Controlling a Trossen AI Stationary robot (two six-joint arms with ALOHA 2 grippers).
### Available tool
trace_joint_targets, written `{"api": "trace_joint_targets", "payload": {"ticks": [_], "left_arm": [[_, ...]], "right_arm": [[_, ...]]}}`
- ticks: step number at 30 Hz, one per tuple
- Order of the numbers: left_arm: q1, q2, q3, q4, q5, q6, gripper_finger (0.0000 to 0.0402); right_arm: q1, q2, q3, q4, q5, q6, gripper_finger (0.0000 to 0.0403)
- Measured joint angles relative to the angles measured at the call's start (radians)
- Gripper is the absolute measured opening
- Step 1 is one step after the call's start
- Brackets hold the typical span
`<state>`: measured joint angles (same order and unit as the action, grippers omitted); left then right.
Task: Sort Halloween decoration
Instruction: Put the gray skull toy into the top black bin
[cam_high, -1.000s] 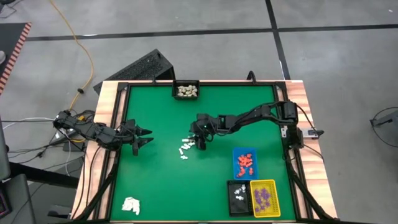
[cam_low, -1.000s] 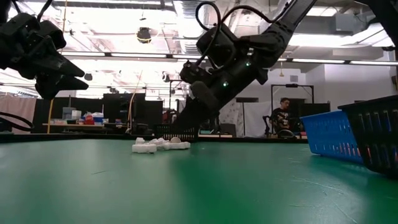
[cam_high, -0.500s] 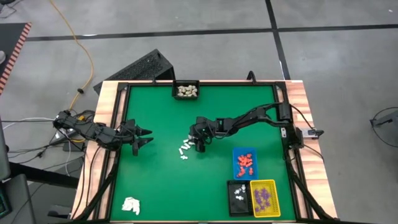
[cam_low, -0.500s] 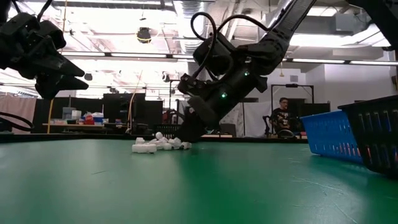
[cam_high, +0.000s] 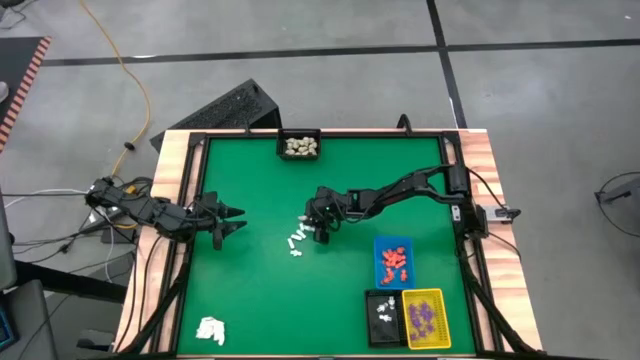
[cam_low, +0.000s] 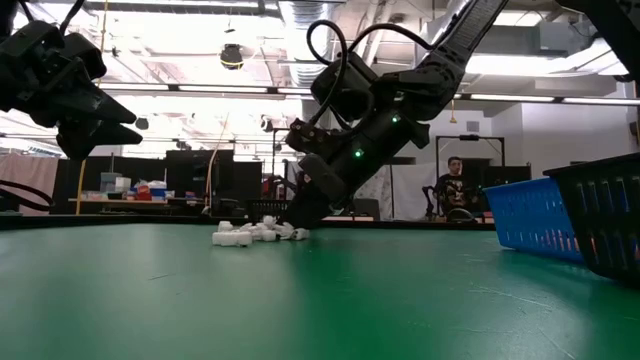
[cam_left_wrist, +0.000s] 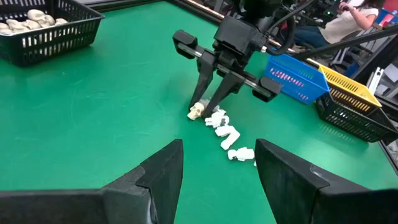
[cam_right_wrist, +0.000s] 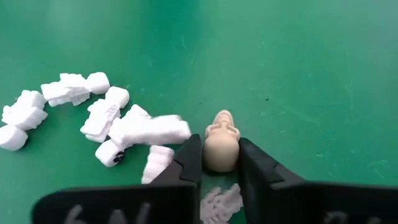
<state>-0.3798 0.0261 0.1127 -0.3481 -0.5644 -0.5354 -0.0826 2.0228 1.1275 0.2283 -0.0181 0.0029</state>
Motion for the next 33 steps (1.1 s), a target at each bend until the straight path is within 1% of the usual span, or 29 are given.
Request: {"api": "trace_joint_targets", "payload": {"ticks": [3,10,18,21,26,28,33], "left_arm": [[0.000,0.000,0.000,0.000,0.000,0.000,0.0189],[0.000,0.000,0.000,0.000,0.000,0.000,0.0189],[0.000,0.000,0.000,-0.001,0.000,0.000,0.0189],[0.000,0.000,0.000,0.000,0.000,0.004,0.0189],[0.000,0.000,0.000,0.000,0.000,0.017,0.0189],[0.000,0.000,0.000,0.000,0.000,0.017,0.0189],[0.000,0.000,0.000,0.000,0.000,0.019,0.0189]], "right_arm": [[0.000,0.000,0.000,0.002,0.000,0.000,0.0050],[0.002,-0.021,-0.002,0.001,0.000,-0.001,0.0048],[-0.006,-0.033,0.063,0.006,0.001,-0.011,0.0047],[-0.020,-0.033,0.096,0.007,0.049,-0.012,0.0046],[-0.065,-0.034,0.168,0.009,0.189,-0.014,0.0046],[-0.093,-0.034,0.196,0.009,0.225,-0.014,0.0046],[-0.174,-0.034,0.252,0.012,0.235,0.014,0.0046]]}}
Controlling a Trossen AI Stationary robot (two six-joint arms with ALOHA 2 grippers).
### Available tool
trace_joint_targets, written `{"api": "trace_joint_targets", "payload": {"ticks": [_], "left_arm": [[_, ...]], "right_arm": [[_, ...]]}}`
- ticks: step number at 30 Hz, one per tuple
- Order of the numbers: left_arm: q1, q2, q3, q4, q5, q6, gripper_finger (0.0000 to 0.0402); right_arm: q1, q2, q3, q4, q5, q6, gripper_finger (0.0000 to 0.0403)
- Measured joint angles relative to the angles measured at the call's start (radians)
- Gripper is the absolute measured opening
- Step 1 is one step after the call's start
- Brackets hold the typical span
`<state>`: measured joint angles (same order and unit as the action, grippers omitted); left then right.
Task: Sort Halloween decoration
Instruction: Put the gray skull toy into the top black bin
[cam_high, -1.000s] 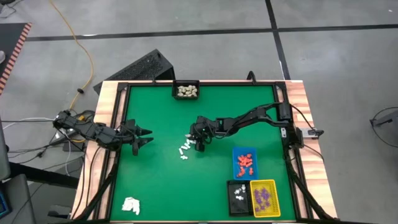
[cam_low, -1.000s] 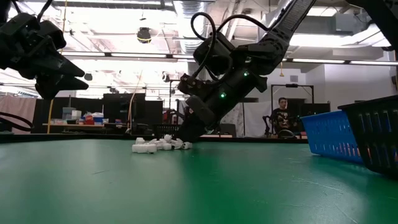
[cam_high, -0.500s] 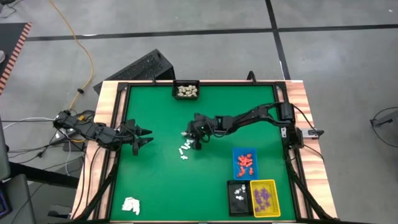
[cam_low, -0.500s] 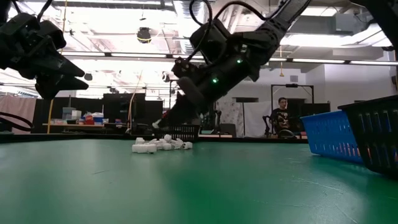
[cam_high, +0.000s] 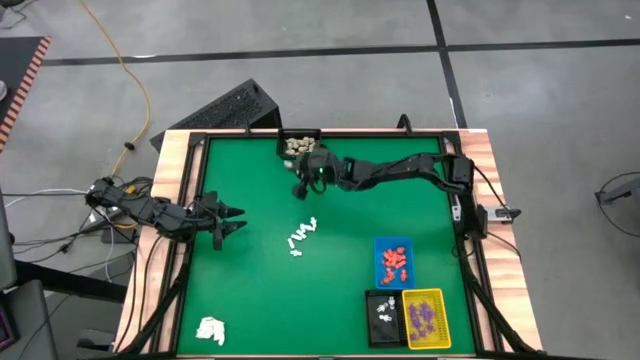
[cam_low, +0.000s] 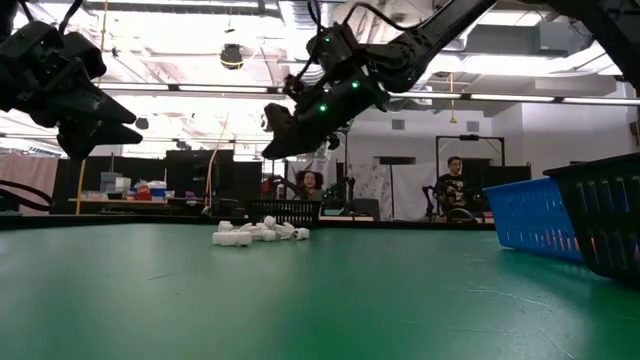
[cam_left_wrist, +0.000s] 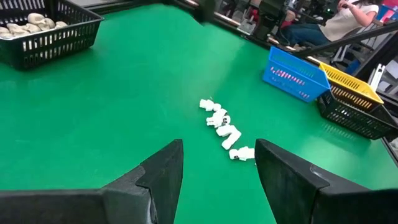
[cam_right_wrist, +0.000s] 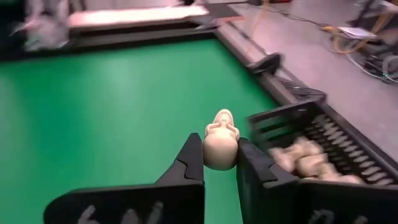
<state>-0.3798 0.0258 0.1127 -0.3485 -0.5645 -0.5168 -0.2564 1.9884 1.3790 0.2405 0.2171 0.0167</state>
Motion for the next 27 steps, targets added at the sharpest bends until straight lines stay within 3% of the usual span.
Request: {"api": "trace_joint_targets", "payload": {"ticks": [7,15,18,27], "left_arm": [[0.000,0.000,0.000,0.000,0.000,0.015,0.0189],[0.000,0.000,0.000,0.000,-0.001,0.024,0.0189],[0.000,0.000,0.000,0.000,-0.005,0.026,0.0189],[0.000,0.000,0.000,0.000,-0.025,0.025,0.0189]], "right_arm": [[-0.107,0.025,0.016,-0.005,-0.003,0.146,0.0046],[-0.186,0.029,0.015,-0.139,-0.023,0.278,0.0048],[-0.199,0.029,0.015,-0.137,-0.070,0.280,0.0065],[-0.196,0.029,0.015,-0.138,-0.072,0.281,0.0154]]}}
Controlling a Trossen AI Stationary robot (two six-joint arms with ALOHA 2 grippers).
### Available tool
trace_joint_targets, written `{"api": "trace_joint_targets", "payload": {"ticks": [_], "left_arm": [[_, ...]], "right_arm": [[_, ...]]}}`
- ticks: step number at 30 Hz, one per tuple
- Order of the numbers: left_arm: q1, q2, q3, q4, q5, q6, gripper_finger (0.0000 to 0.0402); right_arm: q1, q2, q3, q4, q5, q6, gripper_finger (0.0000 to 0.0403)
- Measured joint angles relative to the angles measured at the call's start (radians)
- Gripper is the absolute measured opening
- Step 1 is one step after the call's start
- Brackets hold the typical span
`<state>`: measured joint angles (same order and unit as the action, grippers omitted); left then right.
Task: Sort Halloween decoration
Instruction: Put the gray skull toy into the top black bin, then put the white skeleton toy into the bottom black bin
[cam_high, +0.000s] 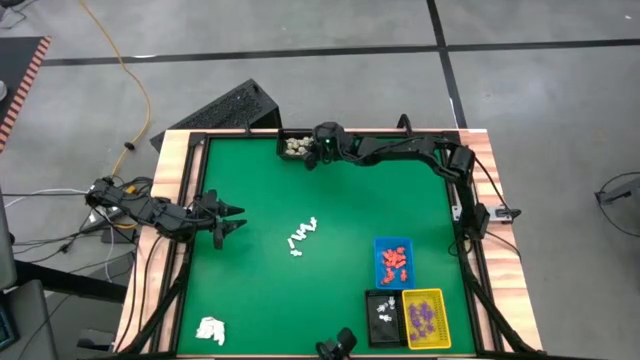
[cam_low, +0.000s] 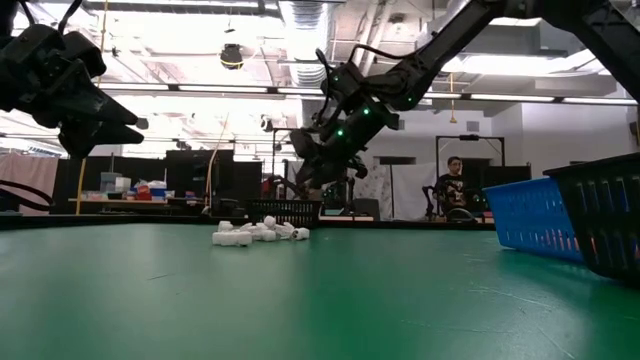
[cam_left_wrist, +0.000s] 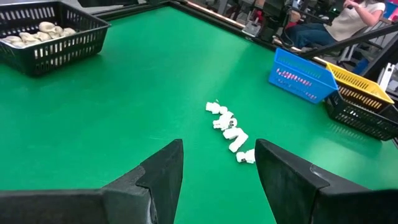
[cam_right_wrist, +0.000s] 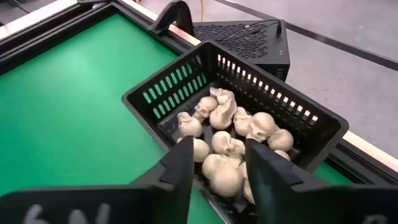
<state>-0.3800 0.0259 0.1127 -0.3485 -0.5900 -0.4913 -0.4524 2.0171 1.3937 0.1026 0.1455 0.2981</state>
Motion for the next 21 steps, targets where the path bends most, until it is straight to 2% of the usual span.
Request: {"api": "trace_joint_targets", "payload": {"ticks": [4,11,14,18,21], "left_arm": [[0.000,0.000,0.000,0.000,0.000,-0.001,0.0189],[0.000,0.000,0.000,0.001,0.000,-0.002,0.0189],[0.000,0.000,0.000,0.001,0.002,-0.002,0.0189],[0.000,0.000,0.000,0.002,0.005,-0.003,0.0189],[0.000,0.000,0.000,0.002,0.003,-0.003,0.0189]], "right_arm": [[-0.002,-0.003,0.000,0.002,-0.030,-0.015,0.0176],[0.064,-0.086,0.000,-0.059,-0.227,-0.165,0.0169],[0.124,-0.136,0.000,-0.170,-0.325,-0.296,0.0163],[0.222,-0.177,0.000,-0.304,-0.331,-0.351,0.0159],[0.293,-0.166,-0.006,-0.338,-0.287,-0.352,0.0157]]}}
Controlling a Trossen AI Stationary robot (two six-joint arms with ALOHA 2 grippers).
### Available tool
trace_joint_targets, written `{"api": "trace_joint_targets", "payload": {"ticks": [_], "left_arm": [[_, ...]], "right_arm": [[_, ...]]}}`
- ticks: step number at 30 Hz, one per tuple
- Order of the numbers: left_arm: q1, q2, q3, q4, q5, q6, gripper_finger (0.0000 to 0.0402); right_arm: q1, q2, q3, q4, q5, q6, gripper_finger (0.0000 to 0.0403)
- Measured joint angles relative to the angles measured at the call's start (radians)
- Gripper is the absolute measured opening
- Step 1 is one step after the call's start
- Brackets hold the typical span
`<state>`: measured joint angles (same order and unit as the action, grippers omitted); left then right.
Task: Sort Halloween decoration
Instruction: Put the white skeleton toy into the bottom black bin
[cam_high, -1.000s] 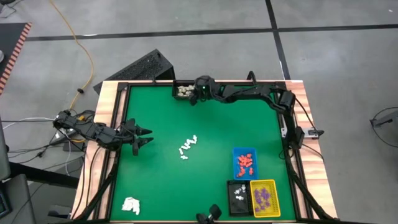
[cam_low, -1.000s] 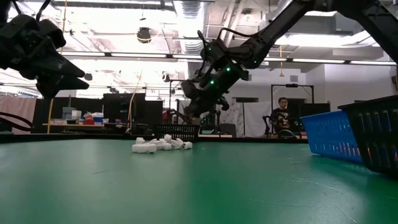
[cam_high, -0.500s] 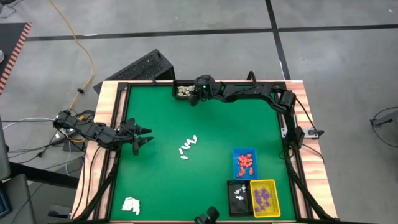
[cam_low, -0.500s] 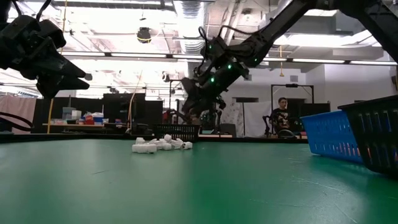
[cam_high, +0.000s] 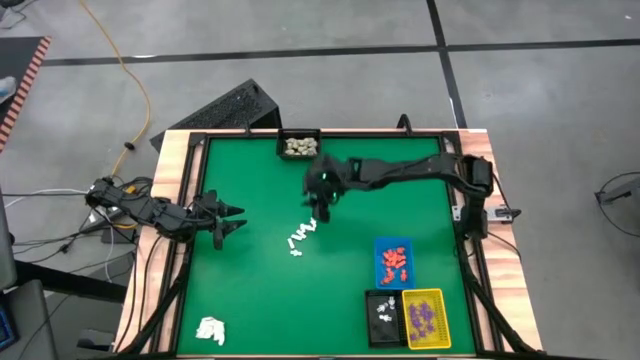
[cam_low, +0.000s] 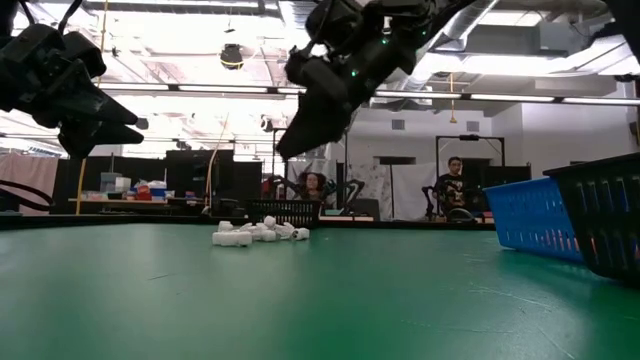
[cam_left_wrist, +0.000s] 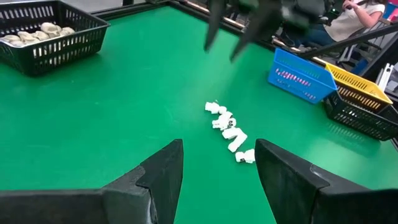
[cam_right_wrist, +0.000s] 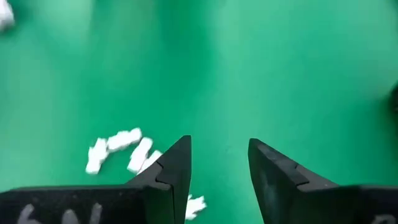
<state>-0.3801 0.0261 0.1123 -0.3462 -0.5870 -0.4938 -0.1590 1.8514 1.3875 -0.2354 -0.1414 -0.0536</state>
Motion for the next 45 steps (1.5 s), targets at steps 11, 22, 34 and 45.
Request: {"api": "trace_joint_targets", "payload": {"ticks": [11,22,34,45], "left_arm": [[0.000,0.000,0.000,0.002,0.003,-0.025,0.0189],[0.000,0.000,0.000,0.002,0.003,-0.026,0.0189],[0.000,0.000,0.000,0.001,0.004,-0.026,0.0189],[0.000,0.000,0.000,0.000,0.004,-0.026,0.0189]], "right_arm": [[0.133,0.147,-0.018,0.030,0.138,0.000,0.0157],[0.136,0.166,-0.025,0.031,0.141,0.021,0.0157],[0.130,0.166,-0.038,0.005,0.201,0.020,0.0157],[0.142,0.164,-0.095,0.058,0.215,0.032,0.0137]]}}
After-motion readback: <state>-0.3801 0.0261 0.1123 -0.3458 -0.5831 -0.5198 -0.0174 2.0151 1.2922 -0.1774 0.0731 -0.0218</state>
